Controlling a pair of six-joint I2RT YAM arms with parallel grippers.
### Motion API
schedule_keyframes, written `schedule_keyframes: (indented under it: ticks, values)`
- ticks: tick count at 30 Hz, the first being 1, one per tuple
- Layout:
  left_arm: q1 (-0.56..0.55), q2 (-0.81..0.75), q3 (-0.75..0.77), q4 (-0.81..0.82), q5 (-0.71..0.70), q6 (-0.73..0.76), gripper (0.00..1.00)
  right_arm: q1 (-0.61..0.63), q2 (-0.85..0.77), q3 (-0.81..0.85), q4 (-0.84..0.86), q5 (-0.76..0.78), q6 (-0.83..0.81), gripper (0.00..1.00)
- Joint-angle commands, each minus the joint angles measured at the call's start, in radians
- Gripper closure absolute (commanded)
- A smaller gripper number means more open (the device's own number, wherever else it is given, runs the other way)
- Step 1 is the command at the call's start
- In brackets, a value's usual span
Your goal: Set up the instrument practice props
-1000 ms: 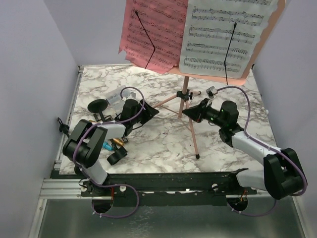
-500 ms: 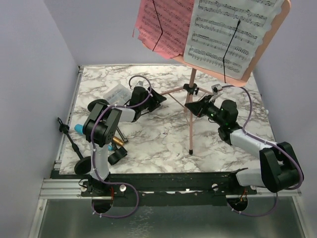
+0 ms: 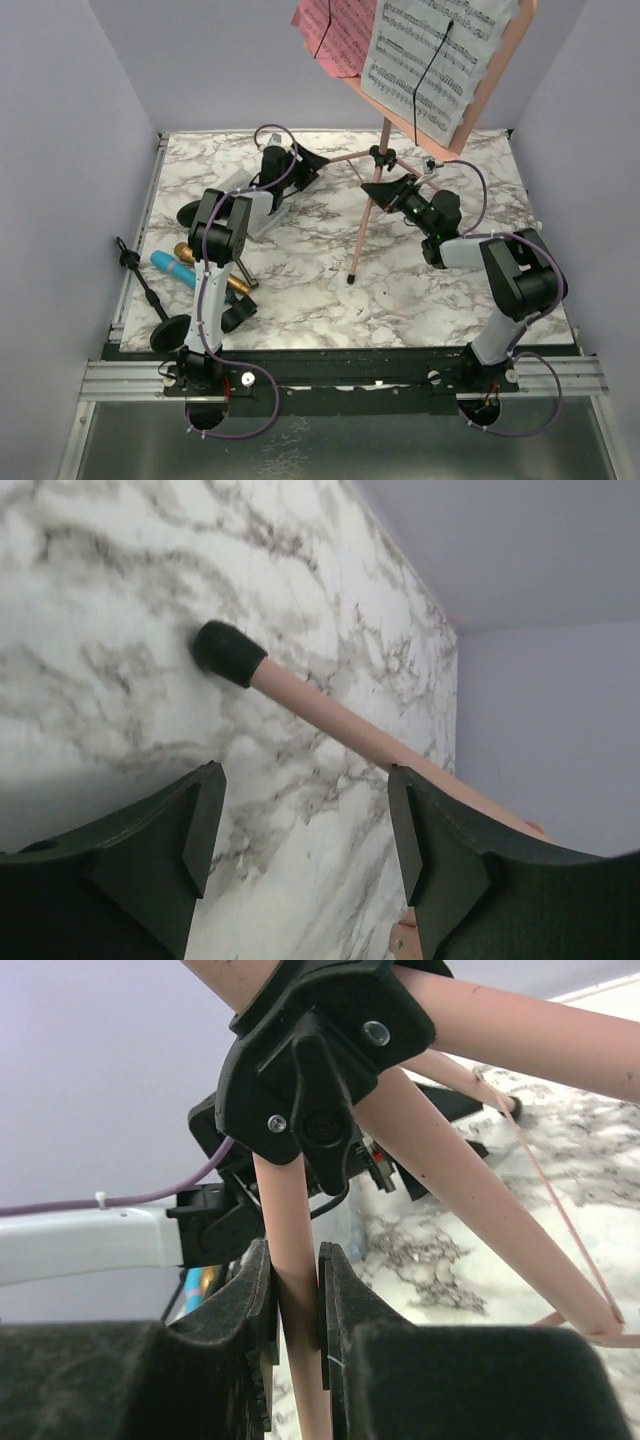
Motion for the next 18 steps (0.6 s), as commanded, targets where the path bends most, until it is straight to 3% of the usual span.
schedule_keyframes:
  ticks: [1, 4, 11, 18]
  values:
    - [0.065, 0.063, 0.206, 0.046, 0.077, 0.007, 0.24, 0.007, 0.214, -0.017, -0.189, 0.117, 0.194, 1.00]
    - [0.077, 0.068, 0.267, -0.059, 0.107, 0.051, 0.22, 0.009, 0.279, 0.026, -0.147, 0.183, 0.237, 1.00]
    - [0.084, -0.087, 0.185, -0.156, 0.140, 0.072, 0.20, 0.018, 0.403, 0.153, -0.129, 0.303, 0.278, 1.00]
    - [0.110, -0.369, -0.073, -0.264, 0.131, 0.056, 0.18, 0.027, 0.470, 0.234, -0.132, 0.374, 0.279, 1.00]
